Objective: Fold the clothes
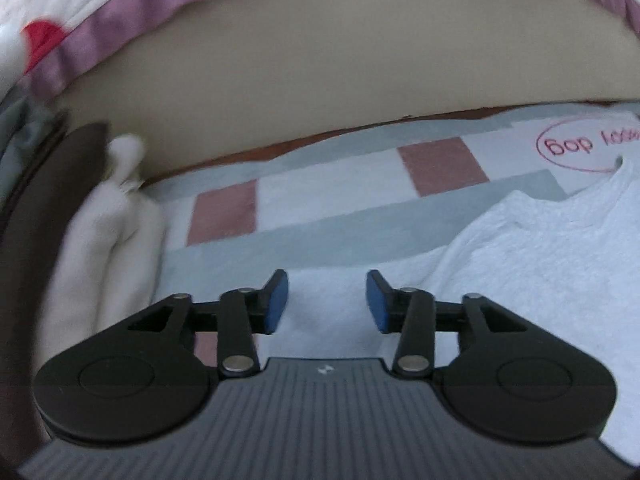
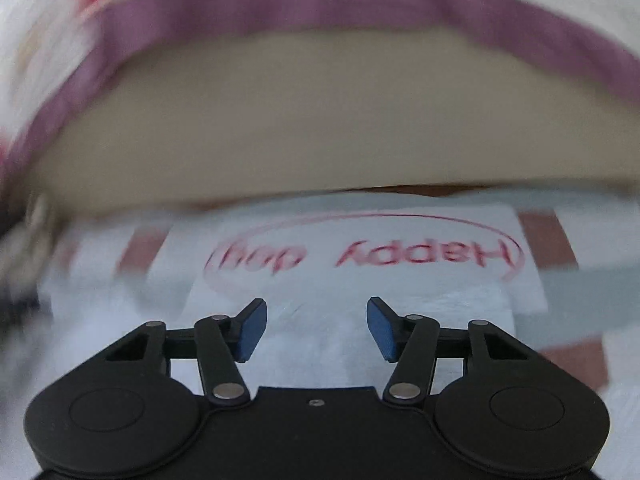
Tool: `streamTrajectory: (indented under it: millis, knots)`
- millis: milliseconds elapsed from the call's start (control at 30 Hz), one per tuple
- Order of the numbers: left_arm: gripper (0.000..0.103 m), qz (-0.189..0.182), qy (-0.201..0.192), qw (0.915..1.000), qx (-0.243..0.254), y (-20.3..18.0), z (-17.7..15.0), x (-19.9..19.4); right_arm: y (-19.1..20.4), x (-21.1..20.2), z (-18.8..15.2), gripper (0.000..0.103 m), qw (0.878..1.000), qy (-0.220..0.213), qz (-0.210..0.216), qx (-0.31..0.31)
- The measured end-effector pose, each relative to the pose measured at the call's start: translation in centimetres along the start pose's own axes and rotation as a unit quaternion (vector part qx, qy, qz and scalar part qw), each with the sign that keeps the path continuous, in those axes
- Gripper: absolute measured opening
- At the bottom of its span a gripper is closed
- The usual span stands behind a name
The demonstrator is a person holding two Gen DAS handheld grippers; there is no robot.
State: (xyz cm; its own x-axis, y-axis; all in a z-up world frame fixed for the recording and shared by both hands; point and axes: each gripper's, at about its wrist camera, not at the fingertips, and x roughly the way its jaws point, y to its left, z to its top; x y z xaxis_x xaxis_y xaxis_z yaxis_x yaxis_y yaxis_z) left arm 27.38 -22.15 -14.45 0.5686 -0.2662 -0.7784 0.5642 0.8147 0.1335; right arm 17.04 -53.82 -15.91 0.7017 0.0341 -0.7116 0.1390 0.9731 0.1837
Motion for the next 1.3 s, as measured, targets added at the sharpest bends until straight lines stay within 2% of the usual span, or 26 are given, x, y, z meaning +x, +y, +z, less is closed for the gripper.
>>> streamTrajectory:
  millis: [67, 200, 300, 433, 533, 600, 667, 733, 833, 900, 1033, 1133, 1300]
  knots:
    - [0.044, 0.014, 0.005, 0.9999, -0.008, 0.9, -0.7, -0.7, 2.6, 0.5, -0.9, 0.061, 0.995, 0.03, 0.012, -0.093]
    - [0.044, 0.054, 0.015, 0.9983, -0.019, 2.4, -2.3, -2.2, 5.2, 2.7, -2.3, 0.065, 0.983, 0.043, -0.009, -0.176]
    - [0.044, 0.071, 0.021, 0.9965, -0.038, 4.6, -3.9, -4.2, 4.1, 4.0, -1.3, 0.064, 0.995, 0.047, -0.045, -0.073]
    - [0.053, 0.047, 0.021, 0.9964, -0.067, 7.3, -6.3, -7.5, 6.8, 3.0, -1.2, 0.063, 0.992, 0.052, -0.108, -0.036]
    - [0.053, 0.053, 0.008, 0.9931, -0.105, 8.9, -8.7, -10.2, 10.4, 0.7, -2.3, 0.063, 0.997, 0.045, -0.039, -0.045]
    - [0.053, 0.046, -0.006, 0.9905, -0.129, 9.1, -10.1, -11.5, 13.2, -1.0, -4.3, 0.064, 0.996, 0.052, 0.021, -0.073]
    - [0.053, 0.035, 0.001, 0.9905, -0.133, 8.7, -11.3, -12.0, 16.1, -2.5, -7.4, 0.064, 0.987, 0.063, 0.069, -0.13]
    - [0.053, 0.027, 0.016, 0.9924, -0.119, 8.0, -12.5, -11.9, 19.1, -3.4, -10.5, 0.063, 0.97, 0.091, 0.092, -0.204]
    - [0.053, 0.032, 0.048, 0.9943, -0.09, 7.0, -13.6, -10.6, 22.2, -5.1, -14.3, 0.063, 0.94, 0.099, 0.093, -0.313]
    - [0.053, 0.037, 0.058, 0.9936, -0.09, 7.1, -13.6, -9.7, 23.3, -6.0, -15.5, 0.064, 0.933, 0.087, 0.085, -0.338]
    - [0.054, 0.019, 0.058, 0.9886, -0.137, 8.6, -13.4, -8.9, 24.1, -6.2, -15.4, 0.064, 0.935, 0.099, 0.083, -0.33]
    - [0.057, 0.008, 0.06, 0.9866, -0.152, 9.0, -13.6, -8.7, 24.1, -5.9, -15.0, 0.065, 0.935, 0.099, 0.083, -0.331]
    - [0.057, -0.023, 0.069, 0.9819, -0.175, 9.3, -14.0, -8.5, 23.6, -5.4, -14.8, 0.067, 0.942, 0.102, 0.085, -0.309]
